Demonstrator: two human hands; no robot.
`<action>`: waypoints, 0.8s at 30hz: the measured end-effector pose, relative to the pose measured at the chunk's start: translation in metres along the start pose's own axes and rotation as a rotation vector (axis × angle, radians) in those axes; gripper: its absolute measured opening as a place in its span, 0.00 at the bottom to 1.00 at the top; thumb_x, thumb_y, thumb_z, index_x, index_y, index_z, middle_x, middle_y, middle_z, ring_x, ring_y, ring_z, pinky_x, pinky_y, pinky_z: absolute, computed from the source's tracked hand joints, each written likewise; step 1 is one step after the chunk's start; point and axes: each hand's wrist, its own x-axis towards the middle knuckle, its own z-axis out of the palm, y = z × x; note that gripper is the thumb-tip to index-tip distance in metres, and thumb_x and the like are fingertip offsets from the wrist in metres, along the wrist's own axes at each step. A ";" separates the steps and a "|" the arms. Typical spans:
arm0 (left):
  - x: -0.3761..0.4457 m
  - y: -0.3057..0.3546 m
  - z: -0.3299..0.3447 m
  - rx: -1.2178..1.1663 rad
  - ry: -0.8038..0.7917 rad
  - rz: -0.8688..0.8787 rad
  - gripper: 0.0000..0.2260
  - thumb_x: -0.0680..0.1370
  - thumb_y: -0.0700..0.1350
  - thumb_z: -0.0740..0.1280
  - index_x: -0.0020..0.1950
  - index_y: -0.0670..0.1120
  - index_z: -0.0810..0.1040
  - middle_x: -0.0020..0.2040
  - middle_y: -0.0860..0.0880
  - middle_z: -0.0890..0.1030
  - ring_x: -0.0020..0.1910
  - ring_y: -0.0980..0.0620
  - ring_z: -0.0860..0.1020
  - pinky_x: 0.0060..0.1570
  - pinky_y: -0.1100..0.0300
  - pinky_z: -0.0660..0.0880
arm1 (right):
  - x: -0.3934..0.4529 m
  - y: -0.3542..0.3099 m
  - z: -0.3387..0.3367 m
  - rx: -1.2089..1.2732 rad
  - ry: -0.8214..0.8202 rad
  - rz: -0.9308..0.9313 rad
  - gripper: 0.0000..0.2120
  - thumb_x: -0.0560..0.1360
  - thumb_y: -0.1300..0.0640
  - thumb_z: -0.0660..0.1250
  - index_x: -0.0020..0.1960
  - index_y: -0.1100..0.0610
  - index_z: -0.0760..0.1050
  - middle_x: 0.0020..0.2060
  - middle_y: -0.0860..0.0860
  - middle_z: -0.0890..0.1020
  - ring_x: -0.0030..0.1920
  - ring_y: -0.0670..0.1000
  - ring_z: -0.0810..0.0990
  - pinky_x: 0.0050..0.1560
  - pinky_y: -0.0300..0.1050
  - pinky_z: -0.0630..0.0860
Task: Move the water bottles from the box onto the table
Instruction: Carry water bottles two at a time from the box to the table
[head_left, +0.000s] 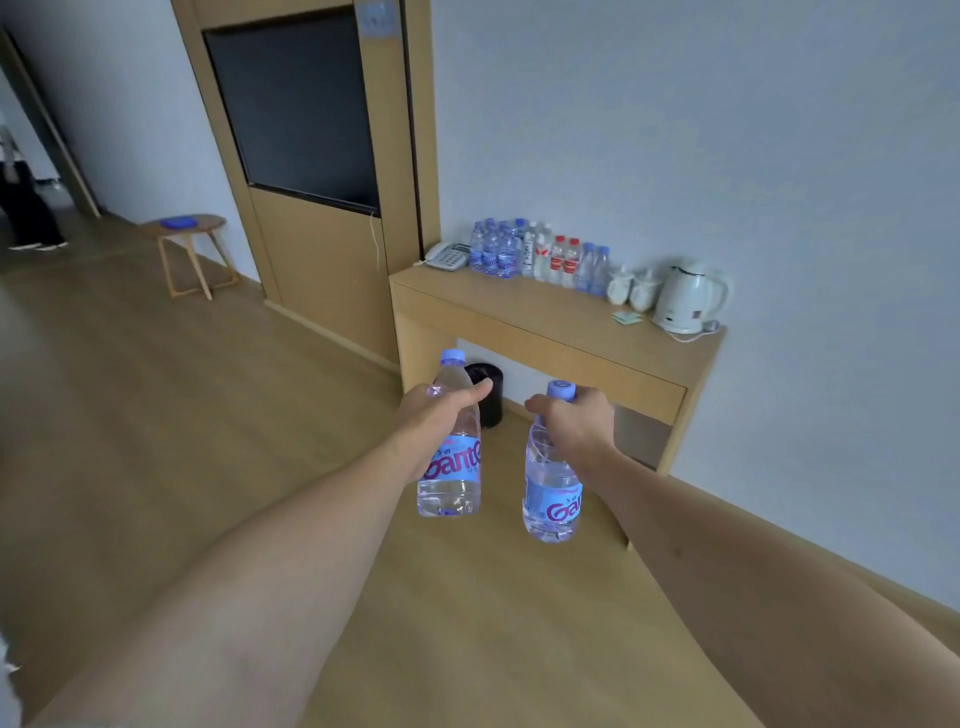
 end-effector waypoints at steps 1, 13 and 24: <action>0.017 0.000 -0.003 -0.028 0.002 -0.015 0.37 0.54 0.65 0.85 0.54 0.46 0.79 0.40 0.44 0.87 0.37 0.42 0.87 0.41 0.45 0.85 | 0.015 0.000 0.012 -0.008 -0.004 0.005 0.10 0.67 0.51 0.73 0.36 0.57 0.77 0.31 0.54 0.81 0.35 0.57 0.82 0.42 0.52 0.82; 0.276 0.044 -0.051 0.037 -0.096 -0.050 0.25 0.64 0.58 0.81 0.53 0.46 0.80 0.38 0.46 0.87 0.33 0.45 0.86 0.34 0.55 0.81 | 0.221 -0.023 0.149 -0.029 0.094 0.088 0.09 0.67 0.54 0.73 0.35 0.56 0.75 0.30 0.54 0.79 0.34 0.57 0.80 0.40 0.50 0.78; 0.471 0.105 -0.051 0.177 -0.211 -0.048 0.23 0.64 0.57 0.79 0.54 0.47 0.80 0.38 0.48 0.87 0.36 0.46 0.86 0.43 0.51 0.84 | 0.375 -0.041 0.218 -0.048 0.225 0.165 0.11 0.68 0.54 0.74 0.35 0.58 0.76 0.31 0.52 0.78 0.33 0.55 0.76 0.38 0.47 0.75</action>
